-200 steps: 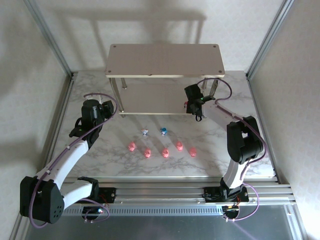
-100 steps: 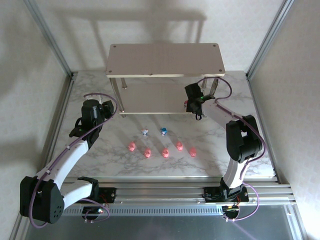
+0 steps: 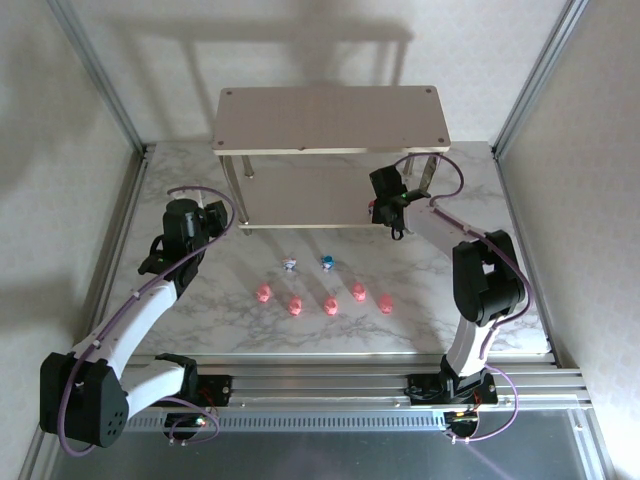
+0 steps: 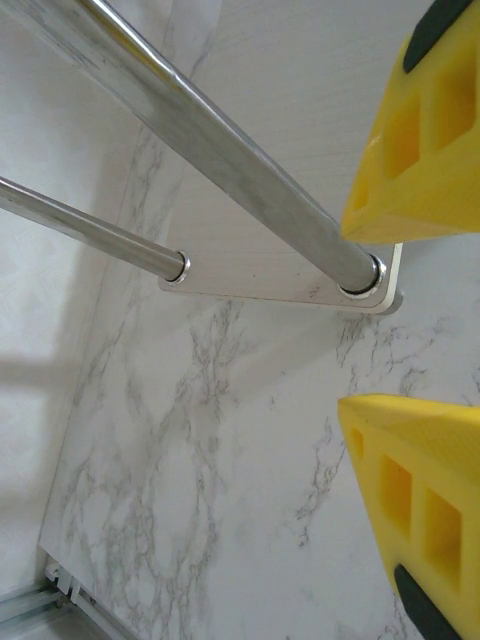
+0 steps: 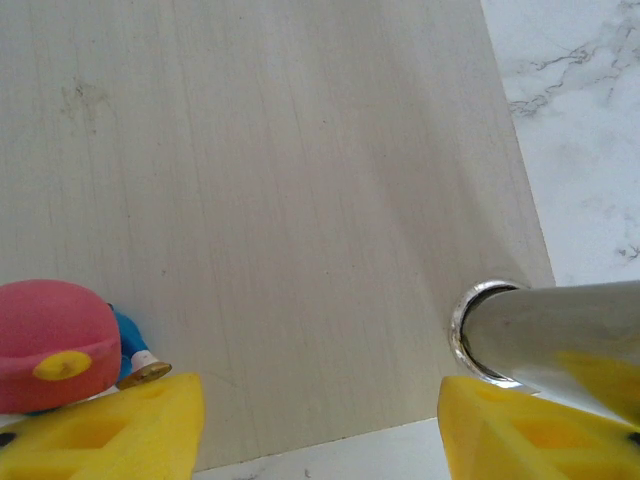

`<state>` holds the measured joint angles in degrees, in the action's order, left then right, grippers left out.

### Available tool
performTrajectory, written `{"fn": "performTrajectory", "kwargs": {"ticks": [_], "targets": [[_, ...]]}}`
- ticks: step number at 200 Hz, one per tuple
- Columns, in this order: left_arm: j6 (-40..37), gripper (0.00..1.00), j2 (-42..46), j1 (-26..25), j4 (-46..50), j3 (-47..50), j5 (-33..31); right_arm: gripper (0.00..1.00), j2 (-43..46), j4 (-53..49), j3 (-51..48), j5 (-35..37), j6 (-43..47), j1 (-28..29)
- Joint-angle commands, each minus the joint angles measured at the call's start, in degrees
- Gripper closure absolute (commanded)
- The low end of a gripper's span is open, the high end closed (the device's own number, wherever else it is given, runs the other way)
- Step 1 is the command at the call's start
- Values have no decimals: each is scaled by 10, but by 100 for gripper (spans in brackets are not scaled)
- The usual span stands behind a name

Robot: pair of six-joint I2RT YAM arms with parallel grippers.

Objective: Place and organize the plastic toys onto the shelf

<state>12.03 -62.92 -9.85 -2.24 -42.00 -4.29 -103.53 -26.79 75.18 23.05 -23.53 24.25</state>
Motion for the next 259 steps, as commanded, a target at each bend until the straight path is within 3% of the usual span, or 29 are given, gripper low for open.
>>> {"fn": "performTrajectory", "kwargs": {"ticks": [1,55,89,130,159,193,259], "targets": [[3,56,13,5,8,4,-3,35,36,7,-16,30,-2,-10],[3,54,33,4,10,16,-2,32,124,-20,-64,58,7,-10],[10,55,40,1,11,31,2,32,186,-66,-80,-33,-17,0],[12,55,50,-2,21,52,-11,32,228,-113,-91,-54,-84,122],[10,55,59,-3,33,58,-18,32,195,-113,-94,-58,-162,226],[0,55,57,-1,44,54,-12,32,106,-101,-57,-62,-192,281],[8,55,48,-1,38,54,22,33,-1,-112,7,-79,-235,292]]}}
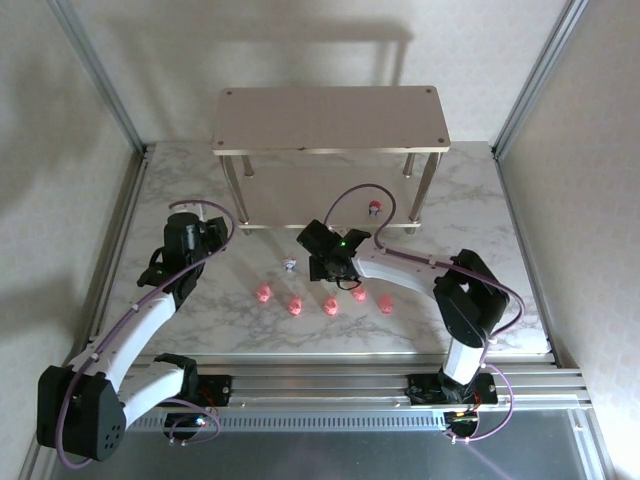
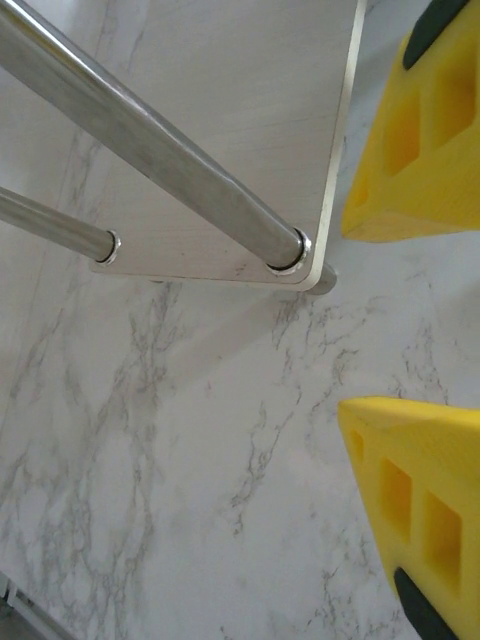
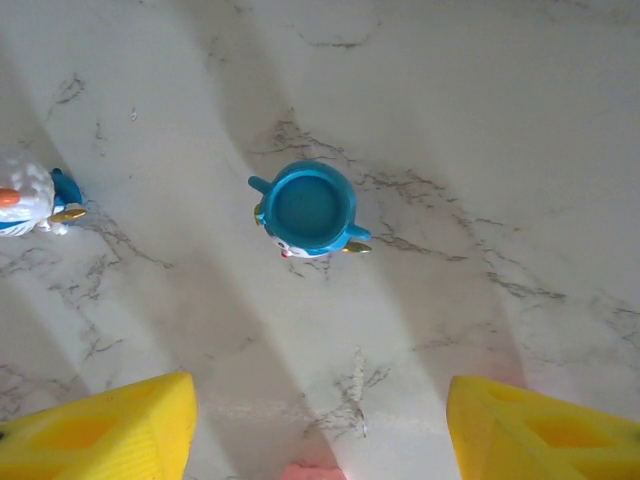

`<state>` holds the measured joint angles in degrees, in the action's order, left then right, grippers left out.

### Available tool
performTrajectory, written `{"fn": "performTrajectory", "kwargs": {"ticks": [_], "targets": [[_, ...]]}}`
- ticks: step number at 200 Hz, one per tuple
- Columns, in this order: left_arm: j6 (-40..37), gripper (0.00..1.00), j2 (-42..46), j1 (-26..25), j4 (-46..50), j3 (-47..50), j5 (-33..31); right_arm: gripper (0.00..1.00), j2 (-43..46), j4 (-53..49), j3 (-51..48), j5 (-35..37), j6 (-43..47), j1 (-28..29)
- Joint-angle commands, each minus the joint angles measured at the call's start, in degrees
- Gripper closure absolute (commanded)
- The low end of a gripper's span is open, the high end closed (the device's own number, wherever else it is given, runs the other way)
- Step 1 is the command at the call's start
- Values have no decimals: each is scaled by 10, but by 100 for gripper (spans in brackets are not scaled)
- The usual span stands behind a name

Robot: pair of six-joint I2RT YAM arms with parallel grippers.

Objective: Place and organize the plastic toys onto the shelf

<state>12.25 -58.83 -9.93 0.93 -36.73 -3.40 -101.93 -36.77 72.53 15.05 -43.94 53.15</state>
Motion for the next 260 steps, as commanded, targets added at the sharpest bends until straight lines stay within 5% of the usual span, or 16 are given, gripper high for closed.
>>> {"fn": "performTrajectory", "kwargs": {"ticks": [1,260], "targets": [[6,55,7,0,7,2,13,33,-18,-12,35,2,-32,4],[0,55,7,15,-9,9,12,33,-92,53,30,-76,-61,-46]]}}
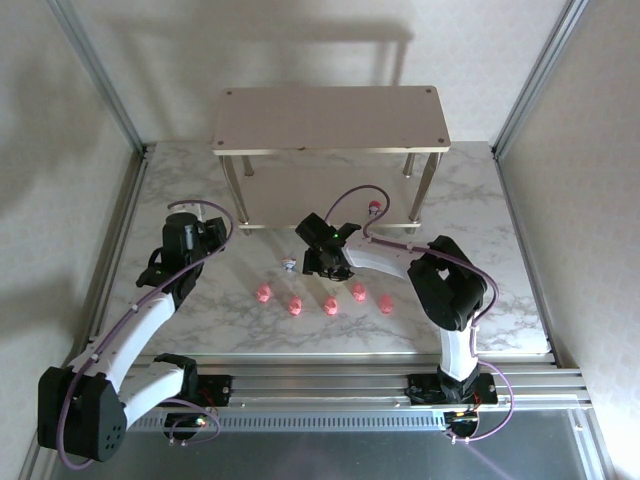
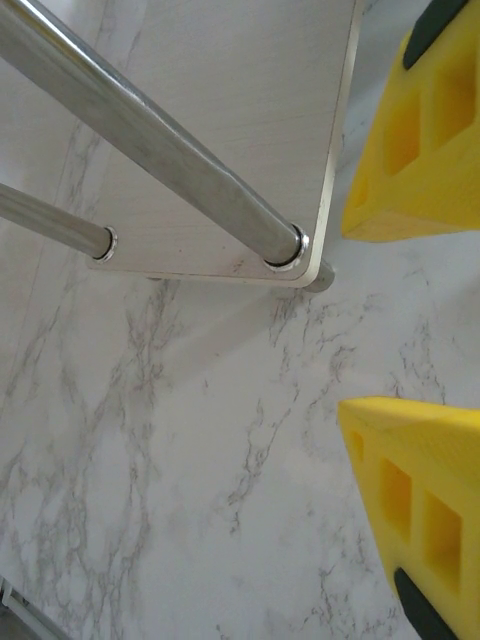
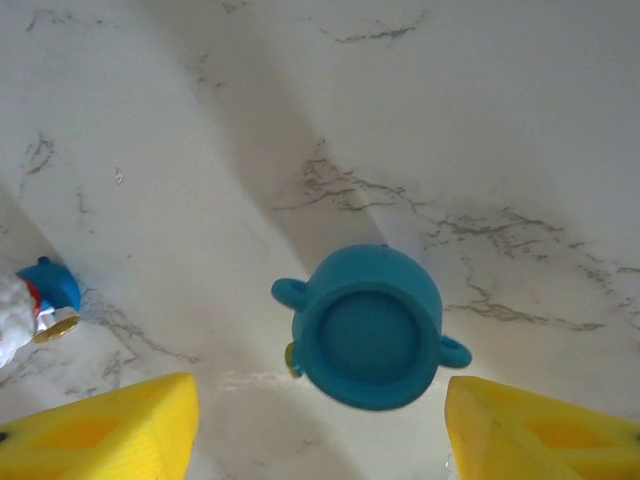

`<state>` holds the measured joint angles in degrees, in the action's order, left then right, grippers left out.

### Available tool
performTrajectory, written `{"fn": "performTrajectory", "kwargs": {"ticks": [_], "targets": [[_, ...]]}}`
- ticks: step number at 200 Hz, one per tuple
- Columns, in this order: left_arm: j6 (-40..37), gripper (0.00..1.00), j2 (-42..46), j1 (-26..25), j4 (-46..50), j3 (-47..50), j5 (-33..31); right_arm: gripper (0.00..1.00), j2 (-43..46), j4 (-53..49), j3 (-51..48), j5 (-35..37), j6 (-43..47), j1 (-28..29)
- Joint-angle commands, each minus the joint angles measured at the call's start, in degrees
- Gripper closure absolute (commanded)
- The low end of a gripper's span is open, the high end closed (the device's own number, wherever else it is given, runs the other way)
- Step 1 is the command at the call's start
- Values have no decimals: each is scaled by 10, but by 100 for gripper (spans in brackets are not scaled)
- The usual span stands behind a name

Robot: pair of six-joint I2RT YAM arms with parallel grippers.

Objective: Place and organize the plastic toys onto the shelf

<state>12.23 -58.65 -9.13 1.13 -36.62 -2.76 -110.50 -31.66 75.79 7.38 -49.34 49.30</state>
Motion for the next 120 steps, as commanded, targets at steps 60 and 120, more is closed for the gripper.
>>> {"fn": "performTrajectory", "kwargs": {"ticks": [60,120], "targets": [[0,55,6,10,-12,9,7,33,-2,9,-1,7,-1,-17],[0,55,7,12,-12,10,8,33,-6,16,0,5,-1,-21]]}}
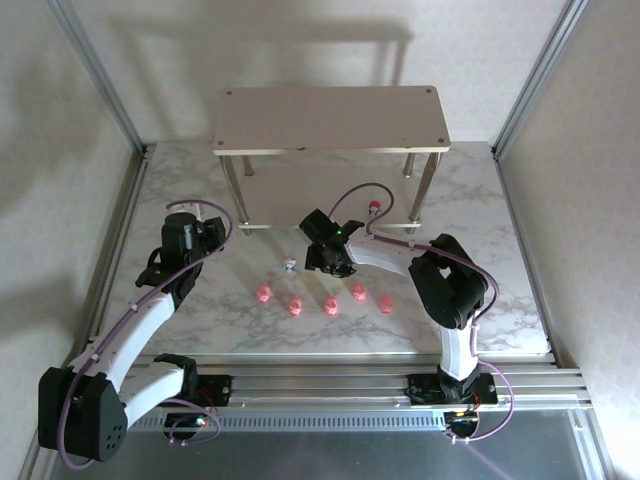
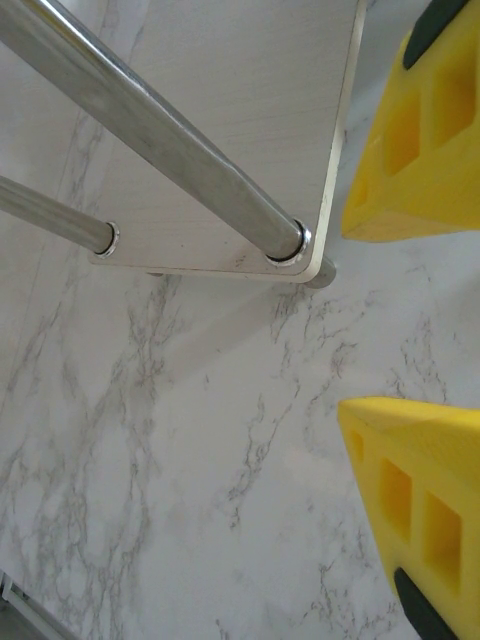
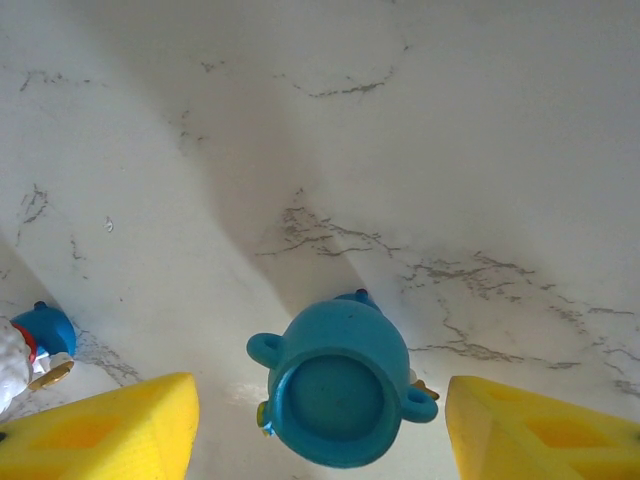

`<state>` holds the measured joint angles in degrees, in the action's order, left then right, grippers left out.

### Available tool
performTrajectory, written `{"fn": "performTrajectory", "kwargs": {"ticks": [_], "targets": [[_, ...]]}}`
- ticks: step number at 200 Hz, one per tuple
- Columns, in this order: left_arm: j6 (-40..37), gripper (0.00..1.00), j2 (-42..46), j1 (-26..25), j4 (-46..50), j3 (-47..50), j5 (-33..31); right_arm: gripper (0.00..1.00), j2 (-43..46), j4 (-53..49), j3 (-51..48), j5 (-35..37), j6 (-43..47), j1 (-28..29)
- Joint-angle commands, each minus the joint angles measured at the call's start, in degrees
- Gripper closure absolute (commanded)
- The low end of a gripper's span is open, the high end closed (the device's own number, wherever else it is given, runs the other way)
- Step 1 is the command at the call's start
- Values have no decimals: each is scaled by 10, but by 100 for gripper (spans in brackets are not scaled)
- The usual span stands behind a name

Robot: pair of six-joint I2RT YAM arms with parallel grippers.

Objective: Place and organize the plastic toys onto the shelf

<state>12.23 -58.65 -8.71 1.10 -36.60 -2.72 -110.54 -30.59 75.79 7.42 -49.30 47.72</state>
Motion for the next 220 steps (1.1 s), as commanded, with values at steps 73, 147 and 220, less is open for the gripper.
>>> {"fn": "performTrajectory", "kwargs": {"ticks": [73,147,220], "targets": [[0,55,7,10,-12,10,8,33,-7,14,6,7,1,-7],[0,55,8,11,-13,11,10,33,-16,18,18,11,6,-16],[0,55,7,13,-14,12,14,32,-18,14,33,21,17,-21]]}}
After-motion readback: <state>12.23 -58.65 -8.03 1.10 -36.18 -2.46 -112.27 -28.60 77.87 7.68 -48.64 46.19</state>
